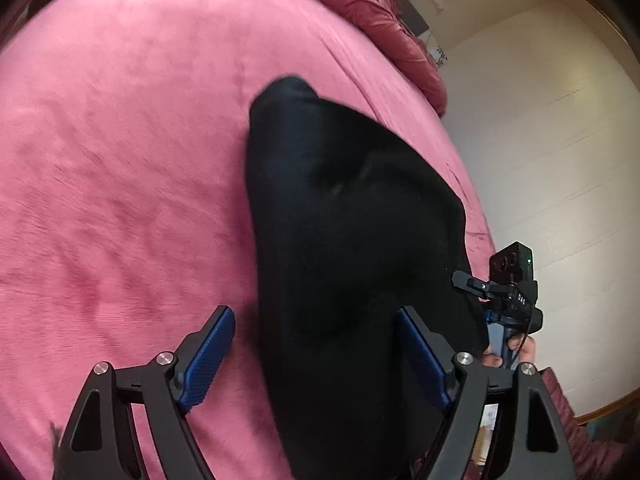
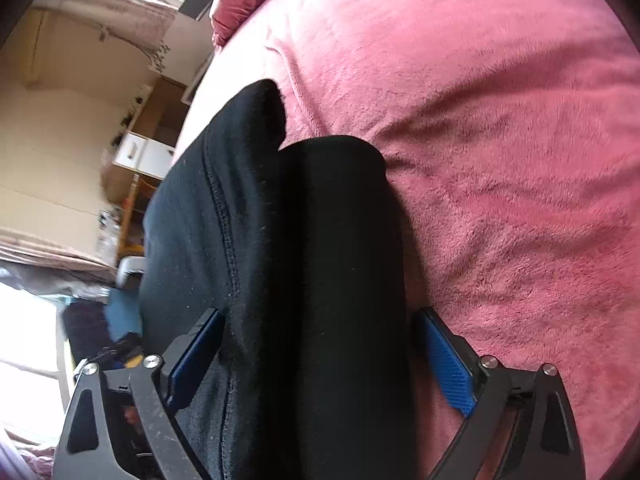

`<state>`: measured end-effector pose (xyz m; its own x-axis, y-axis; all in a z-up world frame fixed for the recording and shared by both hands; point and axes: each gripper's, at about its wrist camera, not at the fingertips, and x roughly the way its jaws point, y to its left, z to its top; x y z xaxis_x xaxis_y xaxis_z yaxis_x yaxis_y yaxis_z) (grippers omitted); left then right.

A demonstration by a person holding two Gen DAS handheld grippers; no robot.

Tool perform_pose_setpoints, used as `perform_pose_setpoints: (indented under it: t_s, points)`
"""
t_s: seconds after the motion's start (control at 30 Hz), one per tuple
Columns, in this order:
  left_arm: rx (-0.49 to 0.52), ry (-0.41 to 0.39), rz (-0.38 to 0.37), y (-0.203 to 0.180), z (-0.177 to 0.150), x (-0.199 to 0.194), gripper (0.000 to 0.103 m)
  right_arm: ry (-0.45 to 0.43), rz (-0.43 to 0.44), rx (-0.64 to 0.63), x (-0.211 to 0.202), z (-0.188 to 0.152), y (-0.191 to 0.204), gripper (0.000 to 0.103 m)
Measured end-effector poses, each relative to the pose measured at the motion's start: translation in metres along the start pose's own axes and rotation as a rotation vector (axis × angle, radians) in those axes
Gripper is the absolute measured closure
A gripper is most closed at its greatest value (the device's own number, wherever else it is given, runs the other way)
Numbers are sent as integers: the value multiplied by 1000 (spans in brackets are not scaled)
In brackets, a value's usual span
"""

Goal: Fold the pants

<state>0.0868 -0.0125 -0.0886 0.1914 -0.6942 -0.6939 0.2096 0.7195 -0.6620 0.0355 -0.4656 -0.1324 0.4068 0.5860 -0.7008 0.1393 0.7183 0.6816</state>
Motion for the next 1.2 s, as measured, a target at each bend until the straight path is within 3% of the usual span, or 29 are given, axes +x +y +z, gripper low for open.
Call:
perform_pose_setpoints:
  t_s: [0.17,0.23,0.3,0.33,0.5,0.6,0.83,1.03,1.2]
  points:
    - [-31,44,-25,-5,2,20,23,38,-16,-86,6,-1,6,7]
    - [-19,48,-17,-11,3,25,23,49,-42,-127,11,-3,13,12]
    - [6,53,-8,-19,4,31,23,57,-49,-159,13,-6,20,27]
    - [21,56,-10,-23,5,33,24,55,-58,-168,13,-7,23,28]
    - [85,30,-37,-40,6,29,47,31,-67,-167,12,-8,33,45]
    - [114,8,-75,-46,7,17,52,16,-83,-192,13,-11,53,52]
    - [176,-89,-59,-52,24,-25,53,-19,-52,-300,13,-3,113,56]
    - [191,-198,3,-38,71,-64,53,-52,13,-381,45,41,171,56]
    - [213,-233,79,-26,113,-74,53,-41,33,-418,83,82,208,56]
